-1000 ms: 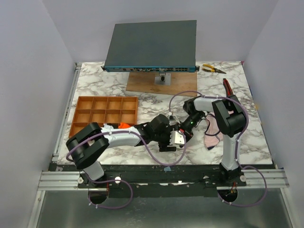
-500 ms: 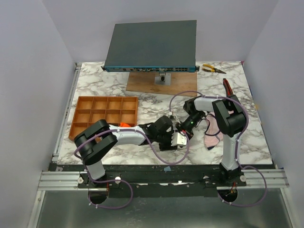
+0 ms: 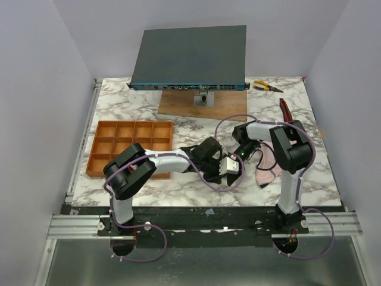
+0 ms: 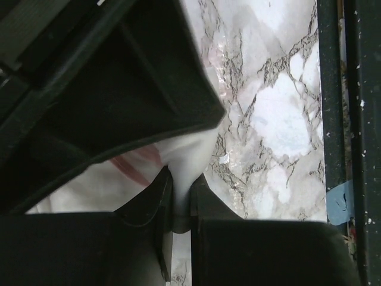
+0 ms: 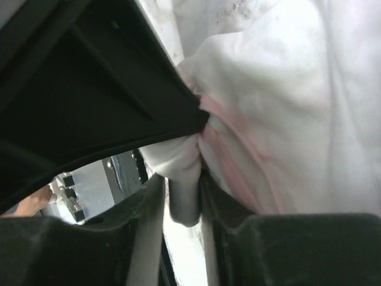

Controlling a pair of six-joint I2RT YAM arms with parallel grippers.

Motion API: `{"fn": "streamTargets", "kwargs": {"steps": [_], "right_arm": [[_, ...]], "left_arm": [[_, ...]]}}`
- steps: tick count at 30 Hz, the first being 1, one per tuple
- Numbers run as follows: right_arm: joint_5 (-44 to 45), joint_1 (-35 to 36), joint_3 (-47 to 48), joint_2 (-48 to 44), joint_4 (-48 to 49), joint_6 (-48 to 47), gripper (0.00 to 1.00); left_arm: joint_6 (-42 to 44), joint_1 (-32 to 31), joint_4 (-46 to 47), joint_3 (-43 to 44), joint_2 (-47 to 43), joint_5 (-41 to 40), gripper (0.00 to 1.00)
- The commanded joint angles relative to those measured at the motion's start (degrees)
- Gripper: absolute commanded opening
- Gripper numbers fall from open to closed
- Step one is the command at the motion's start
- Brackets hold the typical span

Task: Roll the underwear
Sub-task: Roll the underwear to the center of the board.

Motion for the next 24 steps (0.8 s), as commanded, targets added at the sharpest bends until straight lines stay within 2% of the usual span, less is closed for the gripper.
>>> {"fn": "streamTargets", "kwargs": {"steps": [1, 5, 14, 20, 24], "right_arm": [[8.21, -1.62, -1.12, -3.03, 10.87, 1.00, 0.44], [9.17, -2.86, -2.33, -6.83, 12.99, 2.99, 0.54], [11.44, -7.74, -6.56, -15.35, 18.62, 7.21, 0.56], [12.69, -9.06, -10.96, -23.79, 26.32, 12.45, 0.60], [12.40, -9.06, -15.69, -31.48, 32.34, 14.13, 0.61]], "left_arm": [[-2.61, 2.52, -7.19, 2.50, 3.84, 7.48, 0.00], [-3.49, 4.29, -10.82, 5.91, 6.37, 10.83, 0.00], [-5.66, 7.90, -14.94, 9.71, 9.40, 16.71, 0.00], [-6.37, 9.81, -16.41, 10.51, 10.65, 19.09, 0.00], [-6.52, 11.67, -20.86, 13.53, 13.66, 23.16, 0.00]]}}
